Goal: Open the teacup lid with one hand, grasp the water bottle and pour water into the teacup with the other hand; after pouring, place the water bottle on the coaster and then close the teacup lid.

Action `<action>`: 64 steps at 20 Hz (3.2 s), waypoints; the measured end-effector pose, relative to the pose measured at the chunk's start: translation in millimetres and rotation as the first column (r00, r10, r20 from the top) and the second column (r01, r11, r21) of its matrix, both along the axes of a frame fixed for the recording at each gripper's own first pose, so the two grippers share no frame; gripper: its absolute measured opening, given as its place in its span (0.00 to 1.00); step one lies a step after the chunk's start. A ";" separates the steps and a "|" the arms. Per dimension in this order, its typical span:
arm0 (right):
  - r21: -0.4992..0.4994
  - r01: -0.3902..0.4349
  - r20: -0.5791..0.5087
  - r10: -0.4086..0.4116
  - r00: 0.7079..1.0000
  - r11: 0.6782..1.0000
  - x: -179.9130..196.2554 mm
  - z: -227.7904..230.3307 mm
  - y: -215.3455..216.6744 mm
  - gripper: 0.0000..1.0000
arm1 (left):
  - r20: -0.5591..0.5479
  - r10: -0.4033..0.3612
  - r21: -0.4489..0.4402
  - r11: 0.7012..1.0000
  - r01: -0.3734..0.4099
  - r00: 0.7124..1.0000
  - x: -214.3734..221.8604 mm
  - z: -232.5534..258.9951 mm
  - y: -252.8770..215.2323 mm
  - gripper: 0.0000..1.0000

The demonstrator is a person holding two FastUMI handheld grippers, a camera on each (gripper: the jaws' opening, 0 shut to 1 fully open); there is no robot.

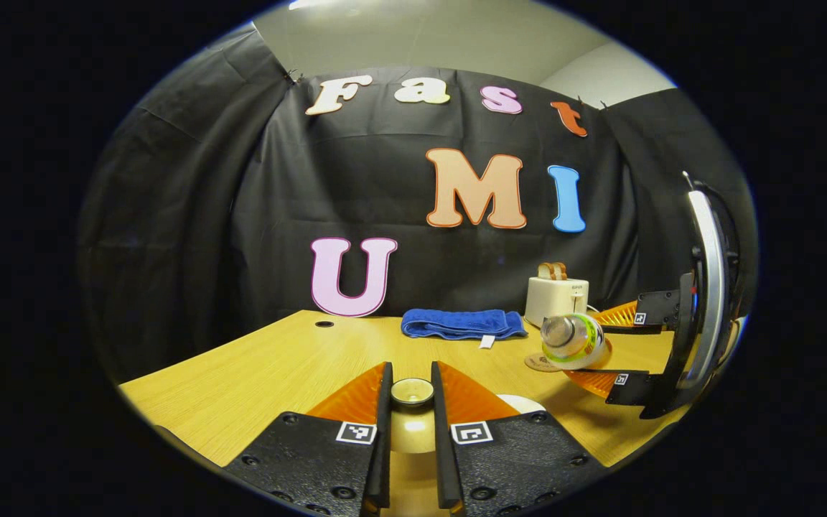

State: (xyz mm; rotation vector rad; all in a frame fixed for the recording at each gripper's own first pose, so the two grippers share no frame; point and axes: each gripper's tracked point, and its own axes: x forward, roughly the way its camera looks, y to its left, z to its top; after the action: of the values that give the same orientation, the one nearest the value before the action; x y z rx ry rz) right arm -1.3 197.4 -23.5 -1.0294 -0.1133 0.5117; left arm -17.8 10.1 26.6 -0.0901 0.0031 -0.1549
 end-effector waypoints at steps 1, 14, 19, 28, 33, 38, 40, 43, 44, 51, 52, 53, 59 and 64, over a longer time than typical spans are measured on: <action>0.042 0.013 -0.023 -0.012 1.000 0.999 3.6 2.6 -1.0 0.68 | 0.001 -0.007 -0.003 1.000 0.007 1.000 -0.7 0.4 -2.8 0.23; 0.512 0.248 -0.291 -0.105 0.951 0.823 84.3 11.0 -25.0 0.71 | 0.007 -0.080 -0.023 0.997 0.080 0.997 -2.4 5.2 -30.6 0.23; 0.627 0.345 -0.378 -0.115 0.918 0.698 125.1 4.5 -36.5 0.70 | 0.002 -0.093 -0.033 0.995 0.093 0.996 -2.7 3.3 -34.4 0.23; 0.691 0.468 -0.471 -0.149 0.870 0.551 168.9 -16.5 -63.9 0.69 | -0.011 -0.103 -0.038 0.994 0.103 0.995 -1.1 -1.7 -35.7 0.23; 0.699 0.473 -0.477 -0.143 0.867 0.536 166.9 -21.1 -65.0 0.69 | -0.013 -0.109 -0.038 0.993 0.108 0.994 1.0 -2.9 -38.4 0.23; 0.703 0.472 -0.485 -0.127 0.865 0.532 166.3 -21.9 -64.7 0.78 | -0.021 -0.126 -0.032 0.992 0.125 0.992 2.5 -4.2 -47.1 0.23; 0.701 0.477 -0.495 -0.120 0.861 0.530 160.2 -26.6 -68.3 0.77 | -0.026 -0.137 -0.031 0.990 0.136 0.990 2.6 -5.9 -52.8 0.23; 0.700 0.482 -0.495 -0.128 0.859 0.527 156.1 -23.3 -69.9 0.79 | -0.034 -0.155 -0.028 0.988 0.154 0.987 4.0 -7.8 -60.8 0.23; 0.701 0.485 -0.496 -0.131 0.859 0.523 154.1 -24.1 -73.9 0.88 | -0.038 -0.161 -0.025 0.987 0.160 0.986 5.0 -8.8 -64.0 0.23; 0.728 0.459 -0.464 -0.127 0.877 0.510 133.8 -4.4 -91.9 0.96 | -0.061 -0.199 -0.010 0.980 0.198 0.978 11.3 -18.6 -83.5 0.23; 0.731 0.454 -0.457 -0.129 0.880 0.510 128.7 -1.5 -95.2 0.96 | -0.067 -0.196 -0.005 0.981 0.196 0.978 13.1 -20.3 -84.0 0.23; 0.736 0.446 -0.447 -0.128 0.885 0.510 123.6 2.9 -97.7 0.92 | -0.072 -0.196 -0.004 0.981 0.196 0.978 14.2 -23.1 -84.7 0.23; 0.770 0.404 -0.400 -0.121 0.909 0.493 100.1 30.6 -110.4 0.96 | -0.110 -0.195 -0.004 0.981 0.196 0.975 21.0 -38.1 -88.8 0.23; 0.778 0.374 -0.361 -0.128 0.924 0.504 87.0 41.5 -115.4 0.99 | -0.121 -0.196 0.027 0.979 0.200 0.973 22.6 -43.5 -95.5 0.23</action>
State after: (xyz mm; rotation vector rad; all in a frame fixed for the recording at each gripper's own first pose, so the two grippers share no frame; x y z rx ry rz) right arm 85.7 82.0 18.0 0.0095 0.0370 0.2448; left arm 4.8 -85.4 -17.0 -0.0598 0.1330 -0.3489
